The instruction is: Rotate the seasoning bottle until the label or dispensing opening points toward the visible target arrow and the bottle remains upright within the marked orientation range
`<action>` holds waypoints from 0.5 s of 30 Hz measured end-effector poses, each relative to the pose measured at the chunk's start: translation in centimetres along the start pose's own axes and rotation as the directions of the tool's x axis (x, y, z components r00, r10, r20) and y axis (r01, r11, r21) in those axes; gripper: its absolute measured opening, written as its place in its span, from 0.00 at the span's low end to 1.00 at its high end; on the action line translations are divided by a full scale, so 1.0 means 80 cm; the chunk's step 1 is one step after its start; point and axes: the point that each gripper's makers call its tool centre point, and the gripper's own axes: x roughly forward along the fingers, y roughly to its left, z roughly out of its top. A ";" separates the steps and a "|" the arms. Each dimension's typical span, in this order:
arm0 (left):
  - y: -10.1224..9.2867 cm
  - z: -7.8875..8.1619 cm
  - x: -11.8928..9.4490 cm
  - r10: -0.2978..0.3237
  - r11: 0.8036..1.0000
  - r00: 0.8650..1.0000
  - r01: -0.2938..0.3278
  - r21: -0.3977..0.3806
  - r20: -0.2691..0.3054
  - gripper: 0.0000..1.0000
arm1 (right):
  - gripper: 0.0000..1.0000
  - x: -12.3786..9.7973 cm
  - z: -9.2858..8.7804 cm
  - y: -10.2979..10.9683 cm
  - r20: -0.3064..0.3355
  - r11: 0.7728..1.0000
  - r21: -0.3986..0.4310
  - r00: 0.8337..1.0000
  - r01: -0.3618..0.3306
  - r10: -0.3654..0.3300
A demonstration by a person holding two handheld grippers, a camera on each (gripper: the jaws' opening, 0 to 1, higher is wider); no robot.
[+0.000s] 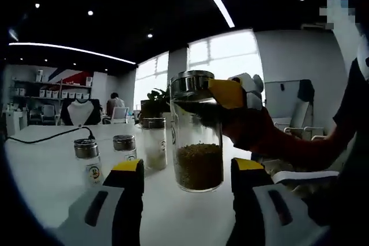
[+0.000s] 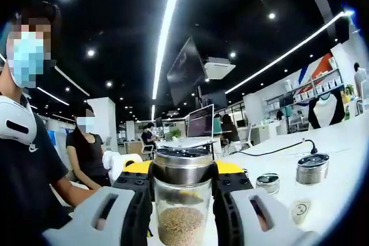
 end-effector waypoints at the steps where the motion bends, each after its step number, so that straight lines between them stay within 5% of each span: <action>1: -0.003 0.001 0.001 -0.008 1.000 1.000 0.008 0.003 0.005 0.60 | 0.37 0.000 0.000 0.002 -0.001 1.000 0.000 1.000 -0.009 0.009; 9: -0.027 0.006 0.002 -0.110 0.994 0.993 0.111 -0.010 0.043 0.50 | 0.37 0.001 -0.004 0.027 0.018 0.988 0.038 0.989 -0.147 0.146; 15: -0.039 0.004 0.004 -0.137 0.990 0.990 0.138 -0.026 0.036 0.44 | 0.37 0.004 -0.007 0.031 0.023 0.987 0.048 0.988 -0.153 0.153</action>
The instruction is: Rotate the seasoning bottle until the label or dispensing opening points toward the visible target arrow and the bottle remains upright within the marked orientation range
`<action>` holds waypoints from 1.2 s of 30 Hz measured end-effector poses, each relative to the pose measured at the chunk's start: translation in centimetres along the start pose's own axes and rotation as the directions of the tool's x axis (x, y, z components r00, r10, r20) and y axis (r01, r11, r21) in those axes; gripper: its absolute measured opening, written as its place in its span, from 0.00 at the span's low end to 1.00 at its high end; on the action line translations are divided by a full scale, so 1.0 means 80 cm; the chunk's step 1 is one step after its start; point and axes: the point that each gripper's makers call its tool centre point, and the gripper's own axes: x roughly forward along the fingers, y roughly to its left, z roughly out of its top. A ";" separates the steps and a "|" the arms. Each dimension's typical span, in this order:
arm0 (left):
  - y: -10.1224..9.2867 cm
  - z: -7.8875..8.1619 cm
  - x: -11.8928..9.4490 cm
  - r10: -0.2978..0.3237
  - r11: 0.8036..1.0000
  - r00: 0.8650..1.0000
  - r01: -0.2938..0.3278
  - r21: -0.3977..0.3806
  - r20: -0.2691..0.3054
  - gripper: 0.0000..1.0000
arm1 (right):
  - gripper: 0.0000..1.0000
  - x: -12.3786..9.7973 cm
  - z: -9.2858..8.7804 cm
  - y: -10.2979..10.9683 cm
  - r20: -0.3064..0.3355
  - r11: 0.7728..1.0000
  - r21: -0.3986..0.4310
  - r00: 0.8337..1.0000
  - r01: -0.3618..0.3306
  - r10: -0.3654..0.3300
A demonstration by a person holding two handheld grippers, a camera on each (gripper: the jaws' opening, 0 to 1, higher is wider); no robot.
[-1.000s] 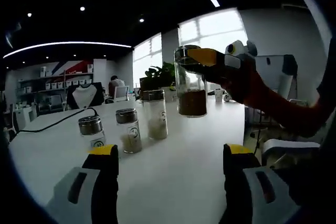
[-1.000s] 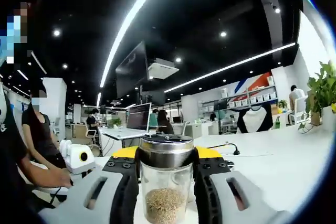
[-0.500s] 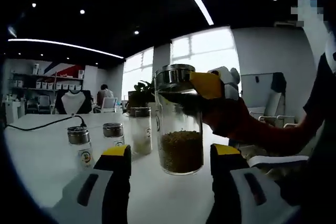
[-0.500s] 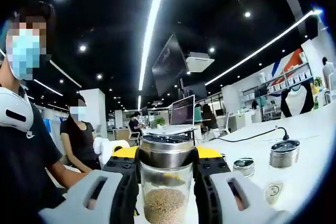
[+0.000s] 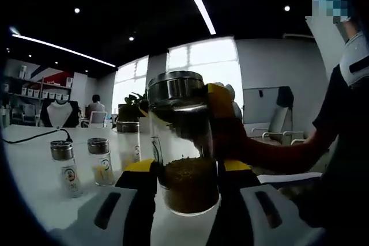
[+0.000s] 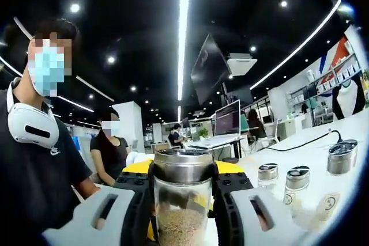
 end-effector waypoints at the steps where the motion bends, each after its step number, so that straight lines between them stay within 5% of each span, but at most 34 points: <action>1: 0.001 0.000 0.000 0.010 1.000 1.000 -0.010 -0.002 -0.003 0.44 | 0.37 0.001 0.000 -0.001 0.002 1.000 -0.003 1.000 0.004 -0.004; 6: 0.018 -0.009 -0.003 0.123 0.992 0.991 -0.122 0.016 -0.059 0.43 | 0.38 0.003 -0.009 -0.020 -0.017 0.994 -0.017 0.994 0.103 -0.104; 9: 0.042 -0.016 -0.008 0.241 0.969 0.966 -0.234 0.085 -0.089 0.42 | 0.37 0.005 -0.017 -0.032 -0.046 0.978 -0.082 0.980 0.191 -0.195; 13: 0.049 -0.021 -0.012 0.309 0.946 0.945 -0.295 0.131 -0.105 0.42 | 0.37 0.013 -0.023 -0.031 -0.055 0.965 -0.129 0.969 0.230 -0.239; 16: 0.069 -0.024 -0.020 0.428 0.897 0.896 -0.406 0.176 -0.116 0.42 | 0.36 0.016 -0.028 -0.043 -0.061 0.922 -0.203 0.936 0.329 -0.347; 22: 0.082 -0.029 -0.030 0.549 0.817 0.828 -0.502 0.284 -0.116 0.42 | 0.38 0.023 -0.042 -0.065 -0.052 0.864 -0.230 0.881 0.447 -0.469; 26: 0.083 -0.027 -0.033 0.579 0.792 0.809 -0.531 0.301 -0.096 0.42 | 0.41 0.024 -0.044 -0.077 -0.029 0.846 -0.197 0.859 0.496 -0.511; 29: 0.085 -0.026 -0.033 0.568 0.802 0.818 -0.525 0.285 -0.091 0.42 | 0.40 0.024 -0.041 -0.077 -0.021 0.846 -0.177 0.857 0.503 -0.515; 32: 0.082 -0.022 -0.029 0.530 0.828 0.845 -0.498 0.259 -0.073 0.42 | 0.39 0.021 -0.036 -0.076 -0.011 0.847 -0.183 0.861 0.499 -0.509; 33: 0.077 -0.021 -0.024 0.492 0.854 0.868 -0.468 0.227 -0.064 0.42 | 0.39 0.018 -0.034 -0.076 -0.012 0.851 -0.194 0.866 0.488 -0.499; 36: 0.069 -0.022 -0.018 0.406 0.909 0.911 -0.396 0.130 -0.071 0.41 | 0.38 0.012 -0.035 -0.075 -0.041 0.864 -0.199 0.876 0.463 -0.480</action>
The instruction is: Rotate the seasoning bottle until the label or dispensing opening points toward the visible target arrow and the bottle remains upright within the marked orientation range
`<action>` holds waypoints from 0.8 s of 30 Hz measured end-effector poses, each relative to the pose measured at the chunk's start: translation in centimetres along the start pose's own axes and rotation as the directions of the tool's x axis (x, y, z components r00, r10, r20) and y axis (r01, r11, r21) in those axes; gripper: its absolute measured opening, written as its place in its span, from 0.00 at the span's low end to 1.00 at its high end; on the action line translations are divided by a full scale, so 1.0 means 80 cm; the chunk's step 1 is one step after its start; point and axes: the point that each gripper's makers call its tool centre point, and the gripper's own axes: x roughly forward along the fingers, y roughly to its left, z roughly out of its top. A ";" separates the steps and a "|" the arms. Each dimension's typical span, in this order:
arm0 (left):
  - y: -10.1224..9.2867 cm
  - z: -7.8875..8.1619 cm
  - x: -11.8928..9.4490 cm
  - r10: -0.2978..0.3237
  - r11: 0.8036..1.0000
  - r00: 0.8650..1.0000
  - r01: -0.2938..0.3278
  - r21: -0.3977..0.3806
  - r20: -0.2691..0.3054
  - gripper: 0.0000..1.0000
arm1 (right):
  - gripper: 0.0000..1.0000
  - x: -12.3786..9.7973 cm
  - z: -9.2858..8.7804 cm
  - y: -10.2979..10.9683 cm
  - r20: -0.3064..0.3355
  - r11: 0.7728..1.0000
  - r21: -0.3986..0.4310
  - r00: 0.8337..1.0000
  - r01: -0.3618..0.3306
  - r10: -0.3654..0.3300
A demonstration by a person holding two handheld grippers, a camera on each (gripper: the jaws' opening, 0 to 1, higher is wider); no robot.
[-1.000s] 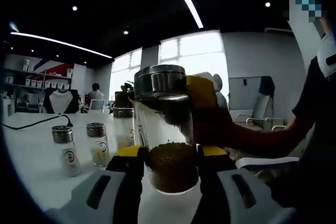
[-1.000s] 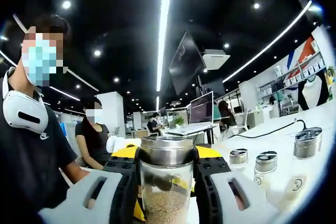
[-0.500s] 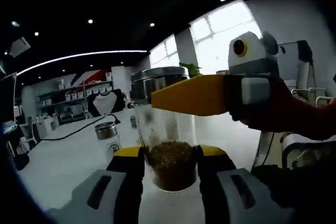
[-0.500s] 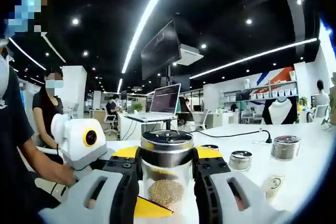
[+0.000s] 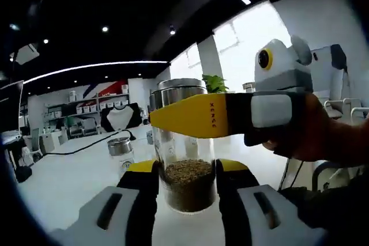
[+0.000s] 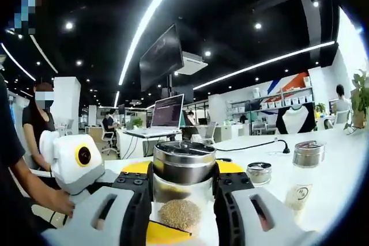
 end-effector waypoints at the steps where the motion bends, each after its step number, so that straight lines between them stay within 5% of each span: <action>1: -0.003 0.000 0.000 -0.032 0.999 0.999 0.032 -0.036 0.003 0.41 | 0.38 -0.004 -0.001 -0.001 -0.005 1.000 0.003 1.000 -0.008 0.008; 5: -0.013 -0.002 0.005 -0.081 0.996 0.997 0.081 -0.040 -0.007 0.41 | 0.38 -0.014 -0.002 0.008 -0.005 0.998 -0.031 0.999 -0.050 0.050; 10: -0.032 0.006 0.007 -0.215 0.976 0.977 0.214 -0.042 0.002 0.41 | 0.38 -0.030 0.006 0.019 0.024 0.988 -0.009 0.988 -0.155 0.156; 13: -0.045 0.009 0.007 -0.295 0.954 0.955 0.296 -0.051 0.009 0.41 | 0.38 -0.039 0.010 0.024 0.021 0.982 -0.030 0.982 -0.188 0.189; 19: -0.070 0.011 0.013 -0.456 0.884 0.890 0.455 -0.109 0.017 0.42 | 0.38 -0.060 0.016 0.027 0.033 0.969 -0.040 0.969 -0.244 0.245; 22: -0.078 0.010 0.018 -0.471 0.878 0.882 0.469 -0.095 0.008 0.41 | 0.38 -0.066 0.015 0.027 0.031 0.967 -0.042 0.967 -0.251 0.253; 24: -0.080 0.010 0.021 -0.448 0.891 0.894 0.447 -0.078 0.000 0.41 | 0.39 -0.068 0.014 0.021 0.028 0.973 -0.050 0.973 -0.226 0.228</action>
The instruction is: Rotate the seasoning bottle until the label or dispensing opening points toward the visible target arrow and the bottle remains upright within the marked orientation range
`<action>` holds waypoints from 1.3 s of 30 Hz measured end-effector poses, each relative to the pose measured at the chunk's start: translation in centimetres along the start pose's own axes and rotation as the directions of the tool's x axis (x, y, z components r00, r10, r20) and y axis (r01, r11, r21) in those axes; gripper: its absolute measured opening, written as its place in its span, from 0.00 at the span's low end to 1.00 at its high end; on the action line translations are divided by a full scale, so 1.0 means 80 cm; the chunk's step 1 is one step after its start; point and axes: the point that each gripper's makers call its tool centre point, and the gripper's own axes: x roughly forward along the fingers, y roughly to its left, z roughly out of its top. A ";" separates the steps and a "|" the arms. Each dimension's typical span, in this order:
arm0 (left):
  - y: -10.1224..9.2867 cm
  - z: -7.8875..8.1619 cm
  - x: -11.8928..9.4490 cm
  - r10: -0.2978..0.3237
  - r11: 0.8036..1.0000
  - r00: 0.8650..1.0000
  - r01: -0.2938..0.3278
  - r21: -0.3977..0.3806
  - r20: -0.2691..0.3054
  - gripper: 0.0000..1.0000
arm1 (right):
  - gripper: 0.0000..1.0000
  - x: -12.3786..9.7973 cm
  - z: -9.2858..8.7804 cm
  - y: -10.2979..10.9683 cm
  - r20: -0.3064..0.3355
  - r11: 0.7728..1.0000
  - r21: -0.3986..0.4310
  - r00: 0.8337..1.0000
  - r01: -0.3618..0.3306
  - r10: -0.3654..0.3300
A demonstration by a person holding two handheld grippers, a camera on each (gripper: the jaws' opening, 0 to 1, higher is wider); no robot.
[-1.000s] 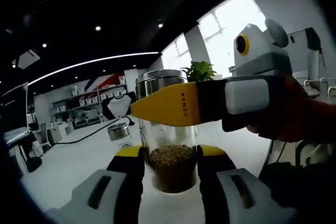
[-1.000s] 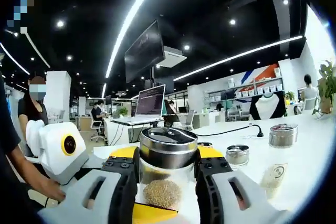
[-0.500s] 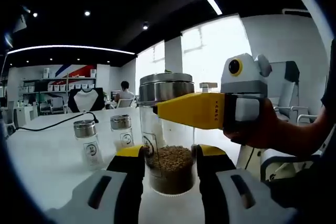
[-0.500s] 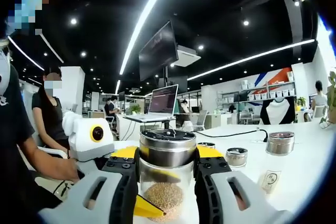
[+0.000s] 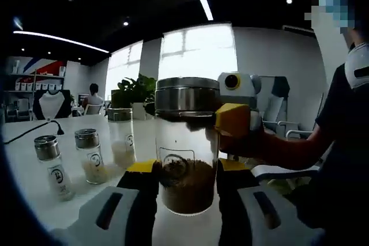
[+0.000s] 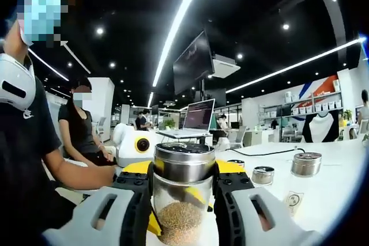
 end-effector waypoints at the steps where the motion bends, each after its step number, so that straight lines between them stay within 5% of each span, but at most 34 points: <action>1: 0.003 0.000 0.001 0.033 0.999 0.999 -0.033 0.012 0.002 0.41 | 0.39 -0.001 -0.001 -0.004 -0.007 1.000 -0.002 1.000 0.022 -0.022; 5: 0.020 -0.003 0.009 0.204 0.977 0.979 -0.202 0.074 -0.017 0.41 | 0.38 -0.006 -0.006 -0.024 -0.017 0.990 0.013 0.990 0.138 -0.138; 12: 0.049 -0.008 0.012 0.446 0.890 0.895 -0.441 0.113 -0.017 0.41 | 0.37 -0.006 -0.014 -0.043 -0.031 0.935 -0.038 0.935 0.353 -0.355; 15: 0.055 -0.007 0.011 0.502 0.856 0.865 -0.496 0.147 -0.006 0.41 | 0.38 -0.003 -0.018 -0.049 -0.048 0.905 -0.039 0.903 0.424 -0.426; 18: 0.058 -0.003 0.008 0.563 0.816 0.826 -0.559 0.149 0.021 0.41 | 0.37 -0.002 -0.015 -0.050 -0.019 0.888 -0.031 0.888 0.460 -0.460; 22: 0.057 -0.005 0.007 0.608 0.779 0.793 -0.603 0.169 0.028 0.41 | 0.38 -0.002 -0.020 -0.054 -0.030 0.872 -0.025 0.872 0.489 -0.489; 24: 0.057 -0.007 0.007 0.584 0.798 0.811 -0.582 0.157 0.036 0.41 | 0.37 -0.005 -0.020 -0.056 -0.035 0.876 -0.025 0.875 0.482 -0.483; 25: 0.052 -0.003 0.012 0.528 0.839 0.847 -0.531 0.117 0.062 0.41 | 0.37 -0.007 -0.018 -0.058 -0.035 0.885 -0.029 0.884 0.465 -0.466; 26: 0.049 -0.003 0.013 0.490 0.865 0.869 -0.495 0.087 0.069 0.40 | 0.37 -0.010 -0.017 -0.060 -0.042 0.897 -0.038 0.896 0.441 -0.443; 27: 0.049 -0.003 0.012 0.468 0.878 0.881 -0.473 0.077 0.068 0.40 | 0.37 -0.010 -0.018 -0.059 -0.061 0.917 -0.028 0.915 0.397 -0.398; 30: 0.043 0.001 0.014 0.391 0.910 0.918 -0.396 0.121 0.066 0.40 | 0.36 -0.016 -0.014 -0.059 -0.048 0.940 0.018 0.939 0.341 -0.339; 31: 0.038 0.003 0.015 0.349 0.929 0.935 -0.354 0.107 0.065 0.40 | 0.36 -0.019 -0.010 -0.053 -0.037 0.960 0.016 0.959 0.280 -0.279; 33: 0.031 0.005 0.017 0.270 0.959 0.961 -0.274 0.071 0.060 0.40 | 0.37 -0.022 -0.005 -0.047 -0.024 0.973 0.010 0.973 0.232 -0.231; 37: 0.016 0.005 0.023 0.119 0.992 0.991 -0.117 -0.037 0.058 0.43 | 0.37 -0.027 0.001 -0.029 -0.001 0.990 -0.008 0.991 0.137 -0.137; 39: 0.010 0.008 0.025 0.073 0.996 0.994 -0.069 -0.053 0.076 0.45 | 0.37 -0.031 0.009 -0.020 0.035 0.997 0.002 0.996 0.079 -0.079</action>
